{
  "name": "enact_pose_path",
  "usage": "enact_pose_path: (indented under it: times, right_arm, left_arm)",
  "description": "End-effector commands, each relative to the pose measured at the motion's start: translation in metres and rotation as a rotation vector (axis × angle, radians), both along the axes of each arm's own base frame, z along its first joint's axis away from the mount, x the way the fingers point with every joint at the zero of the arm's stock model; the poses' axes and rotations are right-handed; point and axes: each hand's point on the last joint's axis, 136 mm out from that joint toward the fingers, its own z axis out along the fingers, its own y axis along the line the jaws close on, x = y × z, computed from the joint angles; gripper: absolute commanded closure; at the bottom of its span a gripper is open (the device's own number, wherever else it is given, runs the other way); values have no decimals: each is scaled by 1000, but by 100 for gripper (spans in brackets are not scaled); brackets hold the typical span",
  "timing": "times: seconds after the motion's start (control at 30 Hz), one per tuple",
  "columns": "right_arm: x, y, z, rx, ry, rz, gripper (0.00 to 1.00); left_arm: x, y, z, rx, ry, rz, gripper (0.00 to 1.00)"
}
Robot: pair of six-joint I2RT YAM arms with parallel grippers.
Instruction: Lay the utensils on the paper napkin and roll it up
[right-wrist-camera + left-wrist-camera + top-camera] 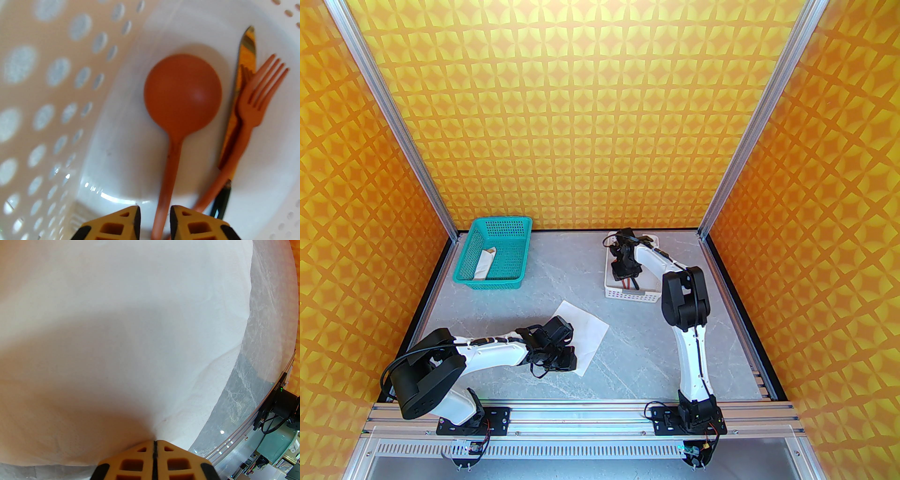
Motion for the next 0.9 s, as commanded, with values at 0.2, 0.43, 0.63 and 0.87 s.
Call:
enact_pose_path:
  times: [0.2, 0.43, 0.63, 0.87]
  right_arm:
    - [-6, -5, -17, -24, 58, -42, 71]
    - [-25, -20, -32, -109, 135, -59, 71]
    - [-31, -26, -35, -140, 168, -61, 71]
    - [-32, -25, -36, -144, 197, -49, 73]
  left_arm:
    - [-4, 0, -2, 14, 6, -27, 92]
    - [-4, -1, -2, 14, 6, -27, 92]
    - [-3, -2, -2, 13, 5, -28, 92]
    - [-2, -3, -2, 14, 5, -28, 92]
